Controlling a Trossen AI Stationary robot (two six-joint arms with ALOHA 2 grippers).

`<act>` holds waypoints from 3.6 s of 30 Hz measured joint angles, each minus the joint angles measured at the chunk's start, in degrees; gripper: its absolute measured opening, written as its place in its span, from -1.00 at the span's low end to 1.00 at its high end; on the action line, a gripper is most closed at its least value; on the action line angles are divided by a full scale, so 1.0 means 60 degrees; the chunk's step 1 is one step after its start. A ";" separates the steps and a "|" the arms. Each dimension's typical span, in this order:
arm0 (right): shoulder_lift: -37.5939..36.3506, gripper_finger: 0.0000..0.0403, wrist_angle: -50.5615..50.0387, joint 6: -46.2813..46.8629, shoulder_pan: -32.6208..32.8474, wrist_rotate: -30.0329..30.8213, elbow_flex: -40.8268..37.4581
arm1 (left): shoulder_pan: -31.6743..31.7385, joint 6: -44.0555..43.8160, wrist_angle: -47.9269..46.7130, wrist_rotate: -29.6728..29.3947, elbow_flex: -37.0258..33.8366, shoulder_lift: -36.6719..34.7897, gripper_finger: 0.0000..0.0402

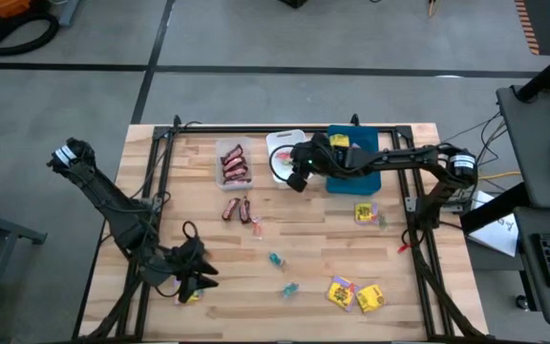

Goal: Sort candy
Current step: Put the bottom left blue jelly candy into the white bin

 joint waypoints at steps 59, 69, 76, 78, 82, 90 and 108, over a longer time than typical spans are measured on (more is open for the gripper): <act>-0.1023 -0.24 -0.0409 0.0785 0.2602 -0.1641 0.0000 | -0.1240 0.1707 -0.6320 0.2663 0.2747 0.5697 -0.57; -0.1020 -0.24 -0.0511 0.0850 0.2707 -0.1644 0.0000 | -0.1240 0.1625 -0.6357 0.2640 0.2901 0.5563 -0.97; -0.1027 -0.24 -0.0846 0.0722 0.3024 -0.1653 0.0000 | -0.1225 0.1624 -0.6885 0.1067 0.3897 0.5036 -0.99; -0.1031 -0.24 -0.0942 0.0638 0.3263 -0.1655 0.0000 | -0.1161 0.1656 -0.7173 0.0060 0.4283 0.4861 -1.00; -0.1013 -0.24 -0.0594 0.0370 0.3960 -0.1650 -0.0059 | -0.0996 0.2239 -0.7186 -0.2687 0.4728 0.4359 -1.00; -0.0956 -0.24 0.2764 -0.0201 0.5533 -0.1651 -0.1250 | -0.0377 0.5515 -0.4527 -0.5490 0.3689 0.3549 -1.00; 0.0619 -0.22 0.7407 -0.2551 0.5918 -0.1280 -0.1581 | 0.1771 0.9131 0.7312 -0.4421 -0.0949 0.3640 -1.00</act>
